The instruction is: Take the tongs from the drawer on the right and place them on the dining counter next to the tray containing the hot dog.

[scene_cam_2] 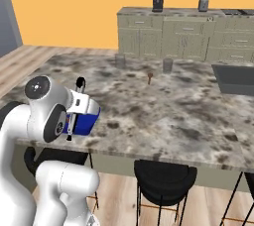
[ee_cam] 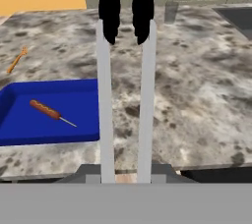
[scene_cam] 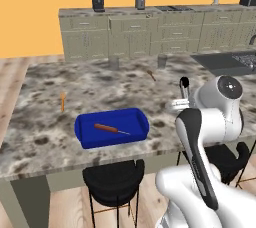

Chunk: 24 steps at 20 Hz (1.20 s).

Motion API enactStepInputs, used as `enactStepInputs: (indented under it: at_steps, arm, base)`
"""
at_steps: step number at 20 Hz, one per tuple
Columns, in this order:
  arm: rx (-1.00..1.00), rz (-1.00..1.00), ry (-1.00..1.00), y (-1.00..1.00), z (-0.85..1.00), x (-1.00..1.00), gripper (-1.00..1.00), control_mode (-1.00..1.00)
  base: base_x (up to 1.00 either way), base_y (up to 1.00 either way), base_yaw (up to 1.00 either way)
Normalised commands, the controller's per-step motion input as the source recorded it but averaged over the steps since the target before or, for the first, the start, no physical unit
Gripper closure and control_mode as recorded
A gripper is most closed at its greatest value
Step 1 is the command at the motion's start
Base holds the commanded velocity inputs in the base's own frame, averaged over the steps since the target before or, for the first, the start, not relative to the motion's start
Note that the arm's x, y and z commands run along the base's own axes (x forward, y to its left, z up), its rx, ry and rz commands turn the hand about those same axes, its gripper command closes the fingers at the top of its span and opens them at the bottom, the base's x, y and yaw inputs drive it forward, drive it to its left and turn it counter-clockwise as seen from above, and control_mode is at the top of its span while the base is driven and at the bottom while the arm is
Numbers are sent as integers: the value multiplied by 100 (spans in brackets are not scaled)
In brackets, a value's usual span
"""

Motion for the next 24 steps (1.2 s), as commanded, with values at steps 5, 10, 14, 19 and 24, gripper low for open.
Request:
enactStepInputs:
  at_steps: [5, 10, 14, 19, 24]
  arm:
    - [0, -1, 13, 0, -36, 60, 100, -100]
    - [0, 0, 29, -1, -44, 95, 100, -100]
    - [0, 0, 27, -4, -52, 99, 100, -100]
    - [0, 0, 14, -10, -55, 99, 100, -100]
    - [-3, 0, 7, -1, -68, 94, 100, -100]
  base:
    - [0, 0, 0]
    - [0, 0, 0]
    - [0, 0, 0]
    - [0, 0, 0]
    - [0, 0, 0]
